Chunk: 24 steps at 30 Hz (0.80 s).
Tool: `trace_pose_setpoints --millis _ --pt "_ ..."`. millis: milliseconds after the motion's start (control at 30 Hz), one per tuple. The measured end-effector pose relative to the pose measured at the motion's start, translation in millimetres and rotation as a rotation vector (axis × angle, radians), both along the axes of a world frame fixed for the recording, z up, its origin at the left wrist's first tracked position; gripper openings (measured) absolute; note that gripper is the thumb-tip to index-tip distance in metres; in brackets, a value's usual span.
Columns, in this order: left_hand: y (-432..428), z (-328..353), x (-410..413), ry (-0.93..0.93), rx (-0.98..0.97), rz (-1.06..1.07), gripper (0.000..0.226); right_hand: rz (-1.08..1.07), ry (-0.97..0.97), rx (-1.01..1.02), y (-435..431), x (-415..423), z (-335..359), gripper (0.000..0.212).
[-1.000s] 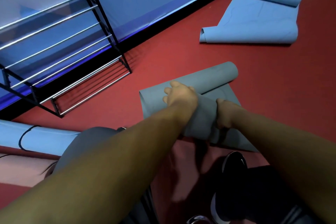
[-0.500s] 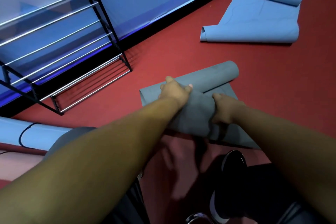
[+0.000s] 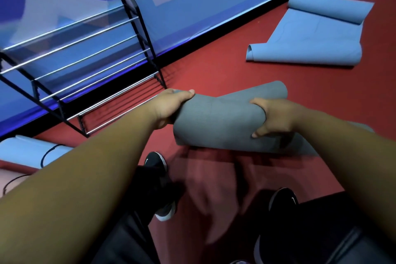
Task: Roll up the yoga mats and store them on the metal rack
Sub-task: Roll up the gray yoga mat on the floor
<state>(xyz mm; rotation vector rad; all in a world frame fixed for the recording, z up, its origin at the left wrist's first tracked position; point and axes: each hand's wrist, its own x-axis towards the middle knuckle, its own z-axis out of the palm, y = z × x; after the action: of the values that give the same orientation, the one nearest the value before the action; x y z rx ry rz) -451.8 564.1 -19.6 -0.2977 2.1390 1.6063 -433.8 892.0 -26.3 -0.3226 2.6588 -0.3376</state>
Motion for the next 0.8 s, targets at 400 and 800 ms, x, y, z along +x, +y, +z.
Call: trace_pose_setpoints --millis 400,800 --pt "24.4 30.2 52.6 0.6 -1.216 -0.72 0.107 0.1 0.0 0.163 -86.1 11.8 49.4 0.088" --pt "39.4 39.1 16.2 0.529 -1.113 -0.694 0.067 0.005 0.271 0.299 -82.4 37.7 52.7 0.13"
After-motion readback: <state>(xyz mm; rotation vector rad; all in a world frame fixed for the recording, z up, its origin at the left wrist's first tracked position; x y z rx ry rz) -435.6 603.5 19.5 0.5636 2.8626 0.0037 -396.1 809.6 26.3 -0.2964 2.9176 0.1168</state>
